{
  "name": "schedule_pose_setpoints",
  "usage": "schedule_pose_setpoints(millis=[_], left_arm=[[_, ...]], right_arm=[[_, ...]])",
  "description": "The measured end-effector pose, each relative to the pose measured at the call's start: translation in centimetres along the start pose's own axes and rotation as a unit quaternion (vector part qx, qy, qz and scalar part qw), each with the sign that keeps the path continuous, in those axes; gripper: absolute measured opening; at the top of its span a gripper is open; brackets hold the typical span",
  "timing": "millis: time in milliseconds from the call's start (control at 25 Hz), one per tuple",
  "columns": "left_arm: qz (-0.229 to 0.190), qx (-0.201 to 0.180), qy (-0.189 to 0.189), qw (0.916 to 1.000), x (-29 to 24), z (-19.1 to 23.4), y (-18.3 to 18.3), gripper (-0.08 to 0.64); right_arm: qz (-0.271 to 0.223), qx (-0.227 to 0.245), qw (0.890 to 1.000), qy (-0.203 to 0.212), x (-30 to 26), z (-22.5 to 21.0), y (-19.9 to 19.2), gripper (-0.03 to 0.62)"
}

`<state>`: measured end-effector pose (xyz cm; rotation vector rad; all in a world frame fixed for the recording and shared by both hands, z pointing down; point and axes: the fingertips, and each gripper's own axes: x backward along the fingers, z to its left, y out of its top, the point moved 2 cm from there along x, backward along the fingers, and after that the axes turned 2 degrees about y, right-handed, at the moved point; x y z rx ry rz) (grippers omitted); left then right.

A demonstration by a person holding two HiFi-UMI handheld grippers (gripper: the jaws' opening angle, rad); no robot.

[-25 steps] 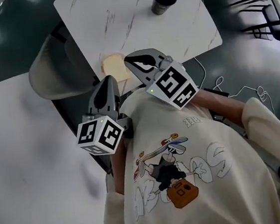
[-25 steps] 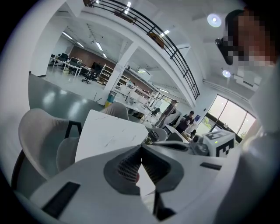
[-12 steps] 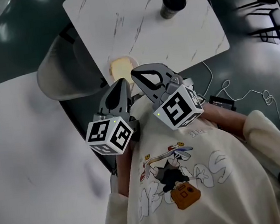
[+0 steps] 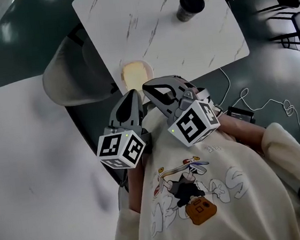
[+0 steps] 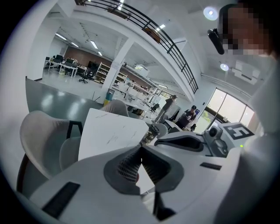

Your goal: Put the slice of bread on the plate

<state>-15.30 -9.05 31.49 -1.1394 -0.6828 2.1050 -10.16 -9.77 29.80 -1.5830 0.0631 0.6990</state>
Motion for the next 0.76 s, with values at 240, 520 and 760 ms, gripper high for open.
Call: schedule_pose_setpoints(millis=[240, 520, 760], left_arm=[[-0.004, 0.003, -0.002, 1.0, 0.2, -0.3, -0.4, 0.009], [-0.01, 0.018, -0.002, 0.9998, 0.5, -0.1, -0.5, 0.009], [-0.013, -0.005, 0.011, 0.9998, 1.0, -0.7, -0.9, 0.009]], right_arm=[[0.004, 0.009, 1.0, 0.005, 0.3, 0.7, -0.1, 0.003], [0.006, 0.029, 1.0, 0.004, 0.7, 1.2, 0.1, 0.004], [-0.005, 0.081, 0.996, 0.03, 0.3, 3.1, 0.1, 0.005]])
